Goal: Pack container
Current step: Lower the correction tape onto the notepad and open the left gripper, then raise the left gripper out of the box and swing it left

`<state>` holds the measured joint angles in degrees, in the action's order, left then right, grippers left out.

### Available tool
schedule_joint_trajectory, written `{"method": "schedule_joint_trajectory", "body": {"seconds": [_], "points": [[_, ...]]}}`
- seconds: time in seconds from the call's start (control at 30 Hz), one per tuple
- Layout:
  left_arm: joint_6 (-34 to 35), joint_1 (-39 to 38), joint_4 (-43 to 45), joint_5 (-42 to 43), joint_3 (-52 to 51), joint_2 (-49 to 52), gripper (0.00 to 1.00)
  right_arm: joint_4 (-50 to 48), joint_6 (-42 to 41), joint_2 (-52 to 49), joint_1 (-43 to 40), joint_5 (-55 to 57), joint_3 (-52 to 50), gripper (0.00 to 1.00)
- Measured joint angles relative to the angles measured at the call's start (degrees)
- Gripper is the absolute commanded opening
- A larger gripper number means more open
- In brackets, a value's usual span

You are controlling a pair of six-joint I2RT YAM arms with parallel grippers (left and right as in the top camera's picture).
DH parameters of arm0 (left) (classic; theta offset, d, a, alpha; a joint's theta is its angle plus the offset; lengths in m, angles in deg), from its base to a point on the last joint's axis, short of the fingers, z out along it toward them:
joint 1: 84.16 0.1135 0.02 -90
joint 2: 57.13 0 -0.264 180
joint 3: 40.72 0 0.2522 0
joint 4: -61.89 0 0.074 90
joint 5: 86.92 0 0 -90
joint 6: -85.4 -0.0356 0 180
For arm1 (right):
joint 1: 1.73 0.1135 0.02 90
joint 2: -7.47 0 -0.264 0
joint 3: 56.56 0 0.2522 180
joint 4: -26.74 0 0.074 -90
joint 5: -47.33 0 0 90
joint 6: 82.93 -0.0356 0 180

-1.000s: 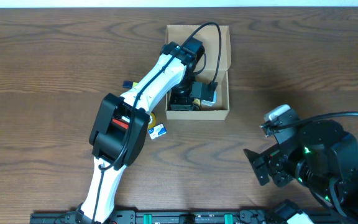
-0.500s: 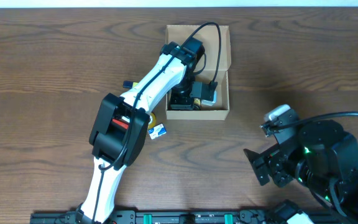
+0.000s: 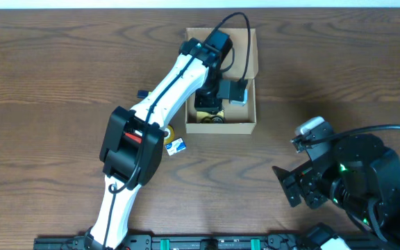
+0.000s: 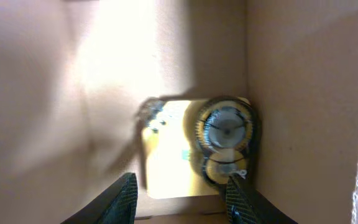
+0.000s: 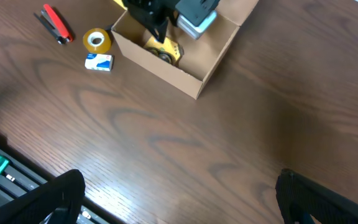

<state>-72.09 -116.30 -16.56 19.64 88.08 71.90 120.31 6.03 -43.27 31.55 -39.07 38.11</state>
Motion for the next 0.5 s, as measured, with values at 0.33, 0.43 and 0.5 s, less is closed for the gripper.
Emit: {"method": "schedule_joint_trajectory", "body": {"seconds": [0.33, 0.43, 0.5], "points": [[0.5, 0.0, -2.4, -1.6, 5.6, 0.0, 0.44, 0.0, 0.0, 0.0, 0.0, 0.0, 0.0, 0.99], [2.3, 0.0, -2.4, -1.8, 6.9, 0.0, 0.35, 0.0, 0.0, 0.0, 0.0, 0.0, 0.0, 0.99], [4.1, 0.0, -2.4, -1.8, 7.8, 0.0, 0.06, 0.0, 0.0, 0.0, 0.0, 0.0, 0.0, 0.99]]}}
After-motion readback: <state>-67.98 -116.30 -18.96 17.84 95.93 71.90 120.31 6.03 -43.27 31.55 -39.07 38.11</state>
